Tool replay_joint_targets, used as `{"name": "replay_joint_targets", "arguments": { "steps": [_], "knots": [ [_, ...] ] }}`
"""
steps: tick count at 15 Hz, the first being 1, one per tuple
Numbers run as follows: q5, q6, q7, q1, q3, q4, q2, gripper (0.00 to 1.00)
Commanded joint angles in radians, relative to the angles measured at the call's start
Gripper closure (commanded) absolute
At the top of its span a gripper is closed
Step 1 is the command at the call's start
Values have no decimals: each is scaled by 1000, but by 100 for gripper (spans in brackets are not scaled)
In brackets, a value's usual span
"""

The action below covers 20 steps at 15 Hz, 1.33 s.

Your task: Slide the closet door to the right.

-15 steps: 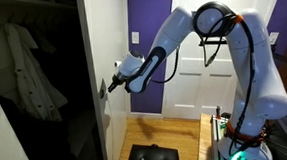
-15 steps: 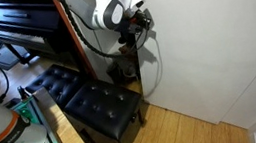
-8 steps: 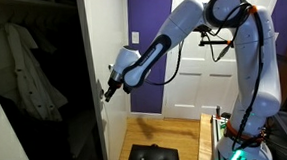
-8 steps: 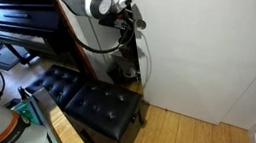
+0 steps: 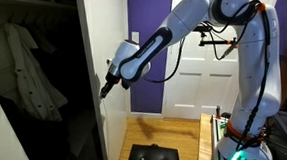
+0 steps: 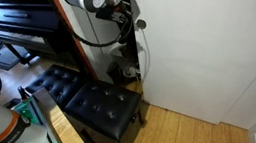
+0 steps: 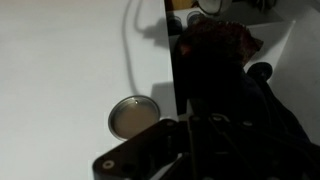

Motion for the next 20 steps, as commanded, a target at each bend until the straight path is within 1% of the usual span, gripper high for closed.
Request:
{"name": "replay_joint_targets", "arguments": {
  "steps": [1, 2, 6, 9, 14, 20],
  "knots": [
    [26, 87, -32, -22, 29, -4, 24, 100],
    [29, 108, -35, -27, 38, -2, 31, 100],
    [1, 207, -17, -10, 15, 4, 63, 100],
    [2, 265, -13, -13, 10, 5, 81, 100],
    [4, 309, -3, -10, -10, -4, 88, 100],
    [11, 313, 6, -31, -21, -23, 78, 100]
  ]
}}
